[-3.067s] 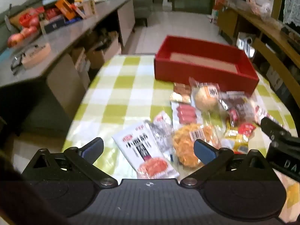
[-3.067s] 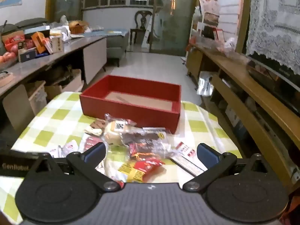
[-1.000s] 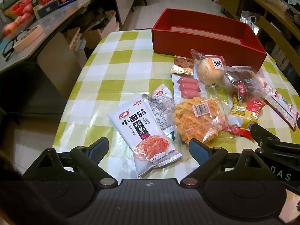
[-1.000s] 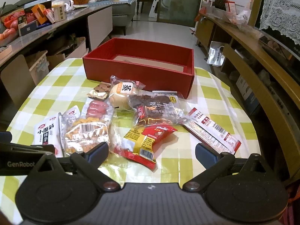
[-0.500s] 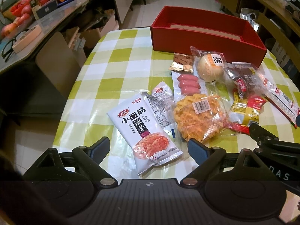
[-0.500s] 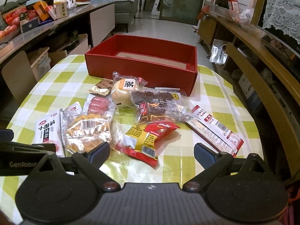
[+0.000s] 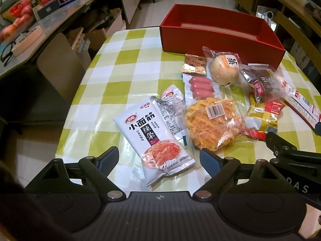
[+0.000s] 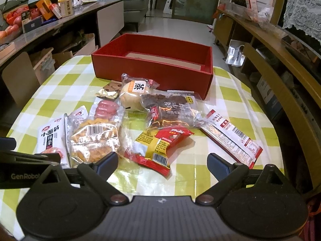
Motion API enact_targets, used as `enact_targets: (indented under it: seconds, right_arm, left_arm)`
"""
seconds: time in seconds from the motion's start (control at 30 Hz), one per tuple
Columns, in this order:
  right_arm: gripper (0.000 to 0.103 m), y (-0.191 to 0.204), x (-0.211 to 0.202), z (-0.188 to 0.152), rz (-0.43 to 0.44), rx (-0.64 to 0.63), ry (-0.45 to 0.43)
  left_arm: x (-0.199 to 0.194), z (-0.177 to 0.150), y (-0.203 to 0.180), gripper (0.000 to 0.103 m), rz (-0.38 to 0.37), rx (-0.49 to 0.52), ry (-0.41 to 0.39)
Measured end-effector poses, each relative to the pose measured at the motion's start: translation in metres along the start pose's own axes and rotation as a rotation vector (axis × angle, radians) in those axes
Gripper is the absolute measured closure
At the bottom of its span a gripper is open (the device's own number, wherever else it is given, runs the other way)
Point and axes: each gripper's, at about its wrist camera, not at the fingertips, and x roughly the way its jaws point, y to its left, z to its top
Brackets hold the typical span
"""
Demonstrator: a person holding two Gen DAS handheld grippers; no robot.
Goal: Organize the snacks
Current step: 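Move both tools toward the snack pile on the table, then grasp the white spicy-strip bag with the left tool while the right tool grasps the waffle-biscuit pack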
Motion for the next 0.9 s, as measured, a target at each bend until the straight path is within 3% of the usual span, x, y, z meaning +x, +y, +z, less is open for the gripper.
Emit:
enact_targets:
  seconds: [0.2, 0.37, 0.5, 0.7, 0.9]
  right_arm:
    - [0.004, 0.004, 0.003, -0.001, 0.011, -0.015, 0.013]
    - [0.004, -0.001, 0.001, 0.003, 0.018, -0.003, 0.003]
    - [0.004, -0.005, 0.001, 0.004, 0.030, 0.003, 0.006]
    - [0.004, -0.008, 0.001, 0.006, 0.090, 0.027, 0.029]
    - [0.004, 0.027, 0.010, 0.029, 0.132, -0.049, 0.003]
  left_arm:
    - [0.006, -0.001, 0.001, 0.014, -0.008, -0.001, 0.020]
    - [0.009, 0.003, 0.009, 0.005, -0.041, -0.032, 0.037]
    - [0.019, 0.007, 0.022, 0.004, -0.042, -0.067, 0.070]
    - [0.044, 0.010, 0.058, 0.006, -0.083, -0.246, 0.184]
    - [0.024, 0.018, 0.066, 0.005, -0.027, -0.279, 0.103]
